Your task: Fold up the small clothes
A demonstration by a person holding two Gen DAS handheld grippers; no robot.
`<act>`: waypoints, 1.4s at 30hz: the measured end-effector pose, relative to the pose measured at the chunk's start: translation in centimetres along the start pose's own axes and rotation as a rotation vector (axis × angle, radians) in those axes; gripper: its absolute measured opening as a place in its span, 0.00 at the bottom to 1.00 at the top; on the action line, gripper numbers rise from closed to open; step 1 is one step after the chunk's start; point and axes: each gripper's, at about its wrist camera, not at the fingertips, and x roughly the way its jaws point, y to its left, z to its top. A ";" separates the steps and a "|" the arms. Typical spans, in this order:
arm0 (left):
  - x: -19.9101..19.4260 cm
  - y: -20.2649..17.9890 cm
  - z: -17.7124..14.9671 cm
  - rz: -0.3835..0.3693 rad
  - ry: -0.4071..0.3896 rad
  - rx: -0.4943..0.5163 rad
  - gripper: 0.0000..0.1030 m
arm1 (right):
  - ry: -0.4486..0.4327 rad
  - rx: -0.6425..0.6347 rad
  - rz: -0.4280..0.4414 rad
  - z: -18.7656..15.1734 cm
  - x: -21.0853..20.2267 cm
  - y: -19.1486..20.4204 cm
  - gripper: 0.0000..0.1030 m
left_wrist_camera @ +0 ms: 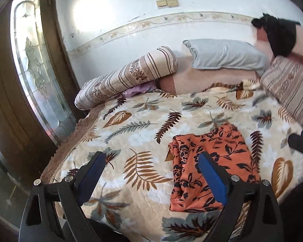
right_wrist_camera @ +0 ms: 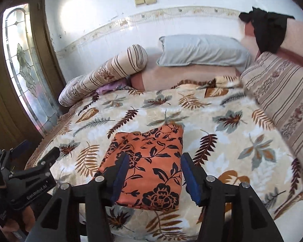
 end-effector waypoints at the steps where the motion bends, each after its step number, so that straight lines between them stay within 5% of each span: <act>1: -0.3 0.3 0.1 0.005 -0.001 -0.015 0.91 | -0.005 -0.007 -0.002 0.0 -0.5 0.3 0.55; 10: -3.6 3.4 1.1 0.056 -0.045 -0.113 0.91 | -0.020 -0.054 -0.033 -0.5 -3.1 2.9 0.55; 42: -8.2 5.8 2.6 0.098 -0.114 -0.125 0.91 | -0.059 -0.054 -0.008 0.1 -7.3 5.3 0.55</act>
